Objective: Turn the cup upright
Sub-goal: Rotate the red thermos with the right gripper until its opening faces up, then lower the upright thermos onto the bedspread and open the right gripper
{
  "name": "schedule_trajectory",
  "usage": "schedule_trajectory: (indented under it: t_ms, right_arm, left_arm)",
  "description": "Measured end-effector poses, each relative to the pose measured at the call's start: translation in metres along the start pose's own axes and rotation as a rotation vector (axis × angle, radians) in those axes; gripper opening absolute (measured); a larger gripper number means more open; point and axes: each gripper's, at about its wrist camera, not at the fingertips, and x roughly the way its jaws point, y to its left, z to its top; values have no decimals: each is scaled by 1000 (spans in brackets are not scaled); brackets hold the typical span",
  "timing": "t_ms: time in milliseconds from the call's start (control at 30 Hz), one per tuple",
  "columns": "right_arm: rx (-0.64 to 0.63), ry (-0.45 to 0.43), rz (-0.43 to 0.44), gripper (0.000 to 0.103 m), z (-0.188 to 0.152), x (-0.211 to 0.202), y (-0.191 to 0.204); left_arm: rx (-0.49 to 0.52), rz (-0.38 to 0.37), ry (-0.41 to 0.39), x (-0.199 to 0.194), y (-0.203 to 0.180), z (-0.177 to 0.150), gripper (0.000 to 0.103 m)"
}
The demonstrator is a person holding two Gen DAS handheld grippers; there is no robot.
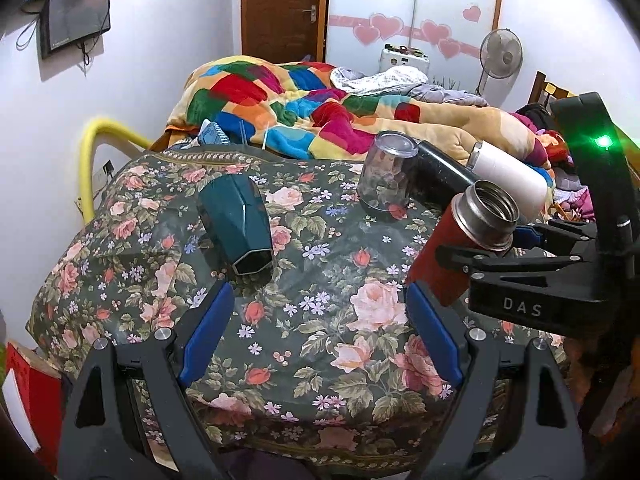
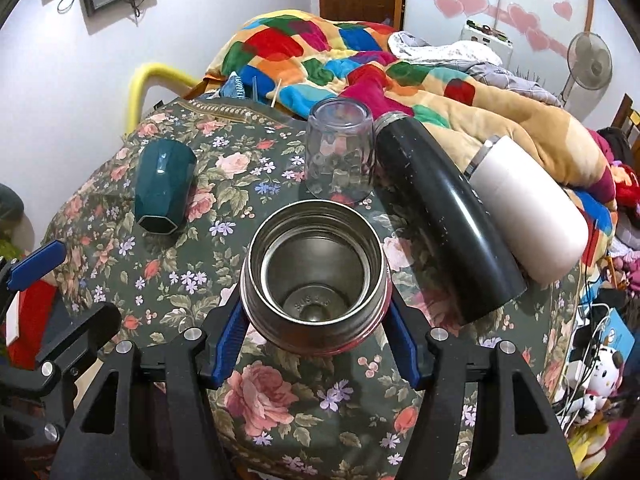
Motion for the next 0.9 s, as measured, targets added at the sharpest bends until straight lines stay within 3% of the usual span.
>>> schedule_trajectory:
  t_ms: [233,433,667,900]
  right_arm:
    - [16,52,27,64,-1,3,1]
    - [22,-3,53,64,-12,-32,-3]
    - [27,-228,28,64,-26,-121,-10]
    - [54,-512,8,64,-45,-226,-15]
  left_arm:
    - [-15,3,-5,-7,4,1,88]
    - [-17,2,-34,-25,2,4,88]
    - [-14,-33,-125,-69,-10,17,88]
    - [22,-98,-329,-151,-33,33,89]
